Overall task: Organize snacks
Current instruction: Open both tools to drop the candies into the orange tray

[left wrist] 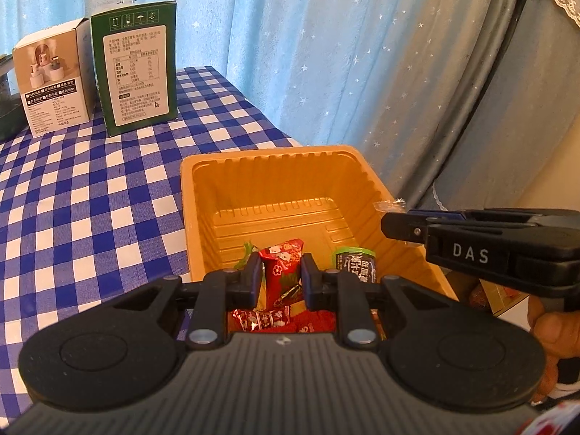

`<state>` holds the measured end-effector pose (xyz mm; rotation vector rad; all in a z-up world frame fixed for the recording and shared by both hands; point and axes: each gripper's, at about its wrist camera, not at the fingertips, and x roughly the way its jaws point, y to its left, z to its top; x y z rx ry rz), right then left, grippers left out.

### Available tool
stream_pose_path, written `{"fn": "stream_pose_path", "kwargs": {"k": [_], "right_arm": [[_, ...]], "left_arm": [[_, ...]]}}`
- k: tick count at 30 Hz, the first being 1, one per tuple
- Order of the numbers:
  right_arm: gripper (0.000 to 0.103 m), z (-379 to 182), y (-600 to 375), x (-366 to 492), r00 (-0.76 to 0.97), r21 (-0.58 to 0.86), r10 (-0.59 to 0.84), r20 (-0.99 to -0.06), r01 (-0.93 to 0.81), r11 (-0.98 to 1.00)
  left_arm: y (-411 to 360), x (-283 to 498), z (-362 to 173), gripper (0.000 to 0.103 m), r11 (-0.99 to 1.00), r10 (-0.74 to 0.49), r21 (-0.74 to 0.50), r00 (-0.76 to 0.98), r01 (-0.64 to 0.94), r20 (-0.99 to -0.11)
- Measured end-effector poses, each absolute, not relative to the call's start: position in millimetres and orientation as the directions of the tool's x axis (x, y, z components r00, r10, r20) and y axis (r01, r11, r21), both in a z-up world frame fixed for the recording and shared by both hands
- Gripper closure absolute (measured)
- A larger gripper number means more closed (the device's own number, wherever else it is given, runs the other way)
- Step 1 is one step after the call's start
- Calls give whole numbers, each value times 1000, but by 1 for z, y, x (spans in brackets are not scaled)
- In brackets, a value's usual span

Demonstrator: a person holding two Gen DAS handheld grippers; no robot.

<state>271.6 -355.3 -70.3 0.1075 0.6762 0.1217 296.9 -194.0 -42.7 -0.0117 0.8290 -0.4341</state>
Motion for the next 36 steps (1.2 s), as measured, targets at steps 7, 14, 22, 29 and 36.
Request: {"fn": "stream_pose_path", "kwargs": {"k": [7, 14, 22, 29, 36], "right_arm": [[81, -75, -356, 271, 770, 139, 143, -622, -71, 988], [81, -77, -355, 274, 767, 147, 148, -624, -71, 987], [80, -67, -355, 280, 790, 271, 247, -561, -107, 957], [37, -62, -366, 266, 805, 298, 221, -550, -58, 953], [37, -61, -373, 231, 794, 304, 197, -575, -17, 952]], "left_arm": [[-189, 298, -49, 71, 919, -354, -148, 601, 364, -716], [-171, 282, -50, 67, 931, -331, -140, 614, 338, -717], [-155, 269, -48, 54, 941, -315, -145, 633, 307, -707], [-144, 253, -42, 35, 949, -299, -146, 655, 278, -694], [-134, 229, -32, 16, 961, -272, -154, 683, 230, -678]]}}
